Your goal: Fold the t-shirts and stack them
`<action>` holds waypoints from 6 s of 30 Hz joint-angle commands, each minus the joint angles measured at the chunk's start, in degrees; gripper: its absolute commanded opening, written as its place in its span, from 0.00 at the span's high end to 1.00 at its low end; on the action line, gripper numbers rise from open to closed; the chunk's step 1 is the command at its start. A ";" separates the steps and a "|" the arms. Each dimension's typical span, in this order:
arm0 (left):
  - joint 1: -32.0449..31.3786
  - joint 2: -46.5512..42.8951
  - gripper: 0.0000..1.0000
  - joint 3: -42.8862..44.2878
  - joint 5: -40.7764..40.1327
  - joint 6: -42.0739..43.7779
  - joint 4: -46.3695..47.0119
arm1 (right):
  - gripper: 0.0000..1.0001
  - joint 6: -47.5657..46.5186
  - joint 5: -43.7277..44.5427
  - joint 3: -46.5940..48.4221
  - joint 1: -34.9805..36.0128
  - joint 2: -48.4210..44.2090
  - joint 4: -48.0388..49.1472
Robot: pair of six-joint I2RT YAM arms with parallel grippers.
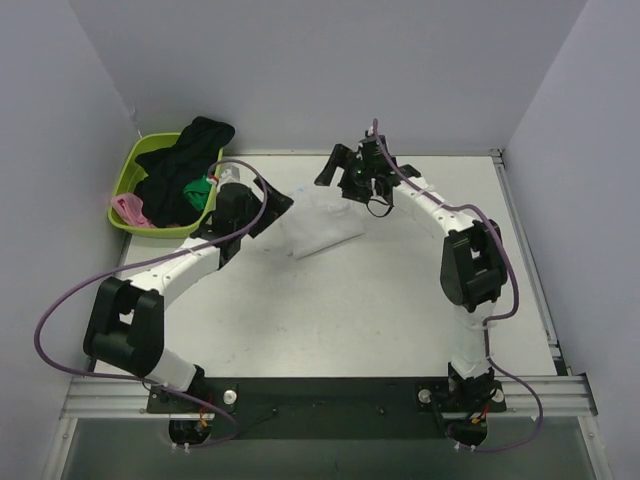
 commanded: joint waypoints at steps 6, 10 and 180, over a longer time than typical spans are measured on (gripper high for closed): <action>-1.61 -9.61 0.03 -11.61 -0.87 -1.01 -2.08 | 0.06 5.01 -11.78 1.29 1.15 11.31 11.18; -1.70 -14.09 0.03 -13.54 -1.49 0.05 -5.25 | 0.07 5.81 -13.46 -0.99 1.32 13.08 13.38; 1.02 -5.21 0.08 -9.06 -11.16 1.72 -3.84 | 0.00 -13.88 35.40 -17.59 13.36 -13.97 0.20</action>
